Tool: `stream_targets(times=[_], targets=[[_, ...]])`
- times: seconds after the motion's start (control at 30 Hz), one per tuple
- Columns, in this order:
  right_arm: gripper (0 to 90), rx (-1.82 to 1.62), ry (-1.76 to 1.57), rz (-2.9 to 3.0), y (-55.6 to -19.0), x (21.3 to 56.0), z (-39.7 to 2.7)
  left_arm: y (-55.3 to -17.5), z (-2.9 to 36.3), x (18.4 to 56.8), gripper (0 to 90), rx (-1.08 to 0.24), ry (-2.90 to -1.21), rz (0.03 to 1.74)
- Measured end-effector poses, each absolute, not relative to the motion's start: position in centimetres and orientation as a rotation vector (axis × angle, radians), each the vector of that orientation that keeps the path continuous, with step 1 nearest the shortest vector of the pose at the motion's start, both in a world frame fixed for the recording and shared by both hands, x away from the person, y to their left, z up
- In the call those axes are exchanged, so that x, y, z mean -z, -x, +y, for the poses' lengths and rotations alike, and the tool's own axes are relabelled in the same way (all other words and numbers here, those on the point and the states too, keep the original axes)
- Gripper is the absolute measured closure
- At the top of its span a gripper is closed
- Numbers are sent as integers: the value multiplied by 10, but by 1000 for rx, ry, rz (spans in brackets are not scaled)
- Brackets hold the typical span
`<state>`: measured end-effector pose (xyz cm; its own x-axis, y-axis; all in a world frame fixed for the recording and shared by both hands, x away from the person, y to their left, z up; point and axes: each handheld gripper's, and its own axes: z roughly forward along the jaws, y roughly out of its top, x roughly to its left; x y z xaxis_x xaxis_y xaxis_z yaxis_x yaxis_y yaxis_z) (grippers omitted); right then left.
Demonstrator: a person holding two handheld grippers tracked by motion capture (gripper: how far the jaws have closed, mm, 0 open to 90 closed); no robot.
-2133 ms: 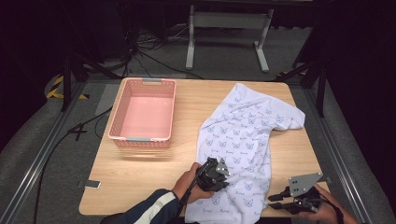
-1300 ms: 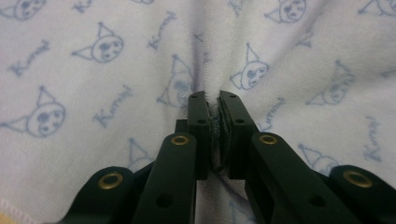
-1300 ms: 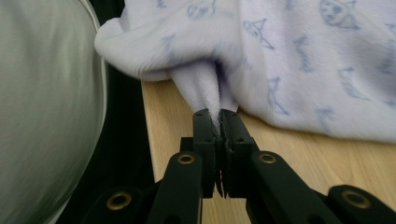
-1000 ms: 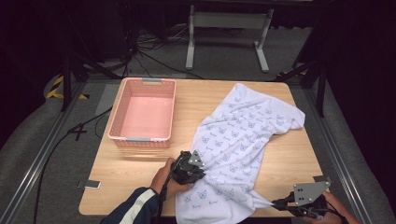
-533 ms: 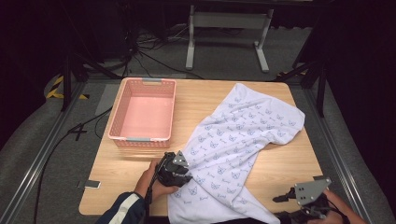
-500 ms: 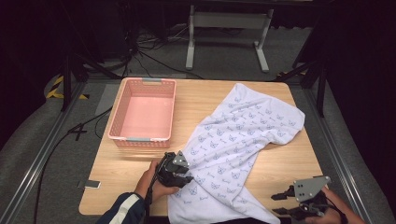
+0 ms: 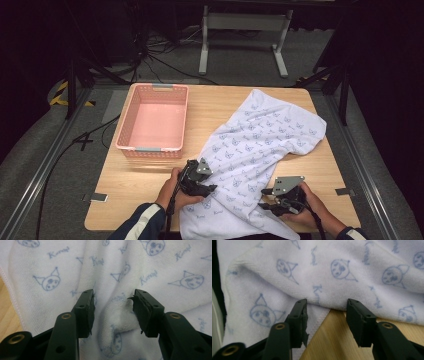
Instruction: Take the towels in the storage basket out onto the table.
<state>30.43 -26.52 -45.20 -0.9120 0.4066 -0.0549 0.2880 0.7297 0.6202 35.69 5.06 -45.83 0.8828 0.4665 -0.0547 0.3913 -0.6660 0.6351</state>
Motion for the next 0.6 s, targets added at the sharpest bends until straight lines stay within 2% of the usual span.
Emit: stream_targets(times=[0.07, 0.17, 0.23, 0.33, 0.5, 0.6], targets=[[508, -922, -589, 2735, -304, 451, -269, -355, 53, 457, 527, -176, -2390, 631], [542, -879, -643, 2739, -300, 449, -279, -355, 60, 457, 555, -197, -2402, 664], [569, -851, -652, 2756, -294, 447, -287, -354, 66, 456, 625, -191, -2409, 674], [576, -779, -689, 2795, -285, 443, -303, -351, 71, 455, 649, -191, -2421, 688], [602, -712, -696, 2844, -268, 439, -318, -337, 71, 452, 643, -99, -2455, 678], [579, -751, -648, 2848, -266, 432, -315, -330, 66, 450, 585, -121, -2438, 658]])
